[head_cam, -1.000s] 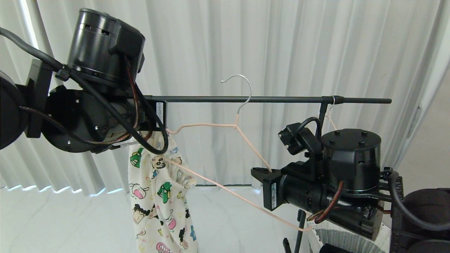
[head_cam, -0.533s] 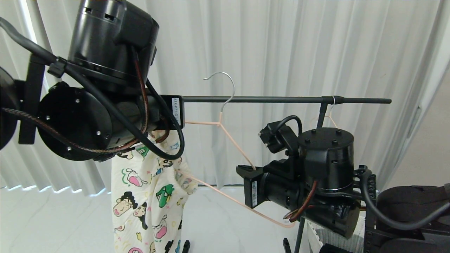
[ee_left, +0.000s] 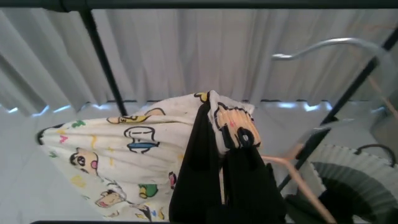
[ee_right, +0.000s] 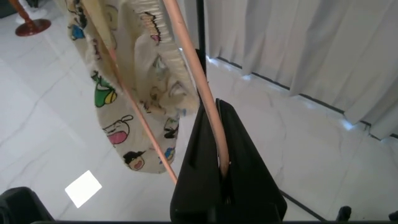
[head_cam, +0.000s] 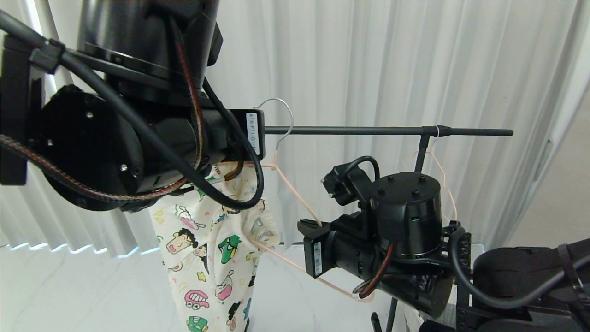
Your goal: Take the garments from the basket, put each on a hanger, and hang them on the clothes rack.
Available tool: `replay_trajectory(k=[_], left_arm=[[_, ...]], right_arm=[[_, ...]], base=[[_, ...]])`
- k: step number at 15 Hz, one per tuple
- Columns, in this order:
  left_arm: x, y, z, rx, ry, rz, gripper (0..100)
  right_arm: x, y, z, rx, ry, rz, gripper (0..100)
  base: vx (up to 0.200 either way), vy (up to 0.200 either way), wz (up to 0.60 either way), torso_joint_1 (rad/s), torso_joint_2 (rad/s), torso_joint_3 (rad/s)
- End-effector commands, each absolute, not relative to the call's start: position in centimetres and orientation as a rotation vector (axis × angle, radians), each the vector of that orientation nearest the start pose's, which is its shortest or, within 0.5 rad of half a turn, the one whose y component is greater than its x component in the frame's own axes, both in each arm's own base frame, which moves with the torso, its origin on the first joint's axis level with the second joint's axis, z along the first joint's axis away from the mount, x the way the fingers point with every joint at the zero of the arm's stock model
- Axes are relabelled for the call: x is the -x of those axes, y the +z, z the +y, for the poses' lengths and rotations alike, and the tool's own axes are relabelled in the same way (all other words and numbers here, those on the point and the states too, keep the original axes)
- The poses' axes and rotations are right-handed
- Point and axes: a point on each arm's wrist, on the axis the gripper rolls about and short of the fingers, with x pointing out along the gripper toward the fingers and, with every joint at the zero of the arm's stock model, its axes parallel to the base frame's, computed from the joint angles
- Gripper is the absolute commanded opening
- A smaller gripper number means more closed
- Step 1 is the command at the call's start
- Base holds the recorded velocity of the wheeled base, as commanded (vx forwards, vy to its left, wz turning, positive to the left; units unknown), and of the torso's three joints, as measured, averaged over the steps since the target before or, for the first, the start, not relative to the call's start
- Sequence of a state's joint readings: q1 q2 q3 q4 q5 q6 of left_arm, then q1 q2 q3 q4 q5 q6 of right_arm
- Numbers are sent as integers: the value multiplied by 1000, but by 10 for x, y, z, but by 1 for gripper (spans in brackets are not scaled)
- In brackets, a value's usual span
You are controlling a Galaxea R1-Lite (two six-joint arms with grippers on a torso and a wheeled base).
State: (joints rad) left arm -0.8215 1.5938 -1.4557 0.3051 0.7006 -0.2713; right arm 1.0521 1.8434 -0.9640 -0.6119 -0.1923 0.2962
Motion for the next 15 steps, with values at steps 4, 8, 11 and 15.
replay_trajectory(k=[4,8,11,15], left_arm=[[-196,294,-200,-88,-91,373,0],[-194,291,-198,-89,-85,380,100],[-197,297,-189,-76,-37,358,100],[-188,310,-174,-57,-28,324,100]], right_arm=[[-177,175,300,-121,778,345,0],[-178,175,299,-123,758,342,0],[-180,177,295,-129,742,335,0],[-187,182,285,-136,712,321,0]], base=[[0,0,0,0,0,0],[0,0,0,0,0,0],[0,0,0,0,0,0],[0,0,0,0,0,0]])
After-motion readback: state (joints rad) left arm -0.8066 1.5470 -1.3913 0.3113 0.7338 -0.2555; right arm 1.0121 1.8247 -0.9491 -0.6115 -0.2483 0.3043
